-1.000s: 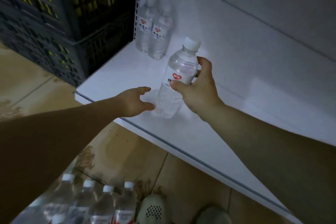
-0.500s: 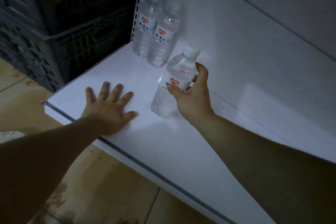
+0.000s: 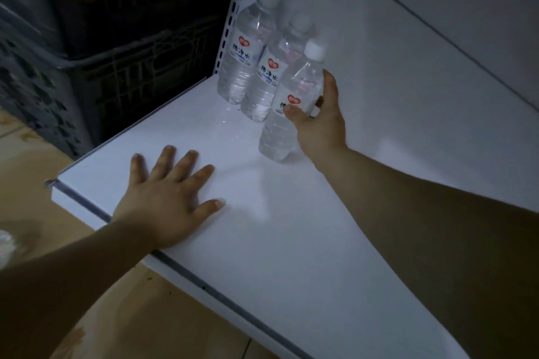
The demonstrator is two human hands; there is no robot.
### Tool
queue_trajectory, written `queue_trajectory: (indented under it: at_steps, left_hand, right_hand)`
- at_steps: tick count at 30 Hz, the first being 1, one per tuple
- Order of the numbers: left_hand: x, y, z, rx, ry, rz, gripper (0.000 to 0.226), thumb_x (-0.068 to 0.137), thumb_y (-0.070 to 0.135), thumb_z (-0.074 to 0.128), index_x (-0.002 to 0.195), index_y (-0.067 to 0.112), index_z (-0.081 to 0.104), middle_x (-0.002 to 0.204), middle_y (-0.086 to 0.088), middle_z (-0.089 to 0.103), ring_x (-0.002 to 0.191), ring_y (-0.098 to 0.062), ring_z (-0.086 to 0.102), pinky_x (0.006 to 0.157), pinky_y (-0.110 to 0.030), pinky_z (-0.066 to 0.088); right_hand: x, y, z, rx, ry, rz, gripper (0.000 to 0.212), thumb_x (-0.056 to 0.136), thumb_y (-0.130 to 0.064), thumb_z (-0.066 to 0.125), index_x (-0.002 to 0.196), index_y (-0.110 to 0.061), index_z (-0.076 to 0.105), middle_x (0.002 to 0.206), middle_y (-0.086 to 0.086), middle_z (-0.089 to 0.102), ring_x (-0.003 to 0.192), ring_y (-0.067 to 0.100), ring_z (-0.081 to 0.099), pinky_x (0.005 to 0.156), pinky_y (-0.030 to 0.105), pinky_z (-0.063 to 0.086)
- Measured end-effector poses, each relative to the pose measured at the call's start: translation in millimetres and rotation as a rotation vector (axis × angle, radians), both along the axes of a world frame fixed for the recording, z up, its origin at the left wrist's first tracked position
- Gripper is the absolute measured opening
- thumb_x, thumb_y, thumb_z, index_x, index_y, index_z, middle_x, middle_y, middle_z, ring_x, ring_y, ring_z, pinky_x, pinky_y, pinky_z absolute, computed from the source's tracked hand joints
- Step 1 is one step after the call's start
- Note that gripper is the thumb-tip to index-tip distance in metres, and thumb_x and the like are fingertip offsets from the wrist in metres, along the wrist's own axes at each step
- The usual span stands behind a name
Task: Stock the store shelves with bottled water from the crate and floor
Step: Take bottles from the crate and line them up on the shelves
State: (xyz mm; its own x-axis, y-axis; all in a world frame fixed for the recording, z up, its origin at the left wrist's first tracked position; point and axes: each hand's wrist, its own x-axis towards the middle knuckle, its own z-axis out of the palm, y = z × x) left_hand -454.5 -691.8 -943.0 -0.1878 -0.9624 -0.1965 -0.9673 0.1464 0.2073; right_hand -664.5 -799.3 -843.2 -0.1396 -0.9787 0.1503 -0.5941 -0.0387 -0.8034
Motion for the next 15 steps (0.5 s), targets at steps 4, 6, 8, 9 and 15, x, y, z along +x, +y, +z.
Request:
queue_trajectory:
  at_steps: [4,6,8,9,15]
  left_hand:
    - [1,0,0,-0.008,0.022,0.002,0.090,0.068,0.080,-0.017,0.149,0.043,-0.009,0.160,0.007,-0.017,0.144,-0.023,-0.026,0.113,-0.058,-0.016]
    - [1,0,-1,-0.020,0.028,0.000,0.088,0.070,0.081,-0.015,0.150,0.043,-0.007,0.160,0.007,-0.015,0.144,-0.023,-0.025,0.113,-0.058,-0.016]
    - [2,0,-2,-0.026,0.039,0.000,0.088,0.071,0.081,-0.013,0.150,0.042,-0.005,0.160,0.006,-0.014,0.145,-0.023,-0.024,0.112,-0.059,-0.015]
    - [2,-1,-2,-0.030,0.040,0.001,0.088,0.071,0.081,-0.012,0.150,0.042,-0.005,0.160,0.006,-0.014,0.145,-0.023,-0.024,0.112,-0.059,-0.015]
    - [3,-1,-4,-0.043,0.043,0.006,0.089,0.070,0.082,-0.010,0.150,0.042,-0.005,0.161,0.007,-0.013,0.145,-0.023,-0.024,0.112,-0.059,-0.016]
  right_hand:
    - [0,-8,-8,-0.020,-0.087,-0.067,0.077,0.084,-0.018,0.074,0.145,-0.036,0.030,0.120,-0.009,0.060,0.110,0.014,0.059,0.098,0.043,0.051]
    - [-1,-15,-10,-0.011,-0.144,-0.102,0.077,0.084,-0.017,0.074,0.144,-0.037,0.030,0.111,-0.014,0.058,0.105,0.015,0.062,0.091,0.048,0.054]
    - [2,-20,-11,-0.024,-0.141,-0.125,0.081,0.080,-0.022,0.075,0.144,-0.038,0.029,0.117,-0.008,0.057,0.107,0.019,0.061,0.090,0.050,0.054]
    - [3,-22,-11,-0.041,-0.132,-0.132,0.084,0.076,-0.027,0.075,0.145,-0.037,0.029,0.123,-0.003,0.055,0.111,0.020,0.060,0.092,0.050,0.054]
    - [-1,-37,-15,-0.071,-0.069,-0.140,0.085,0.084,-0.018,0.073,0.151,-0.029,0.023,0.138,0.001,0.053,0.121,0.019,0.055,0.103,0.044,0.046]
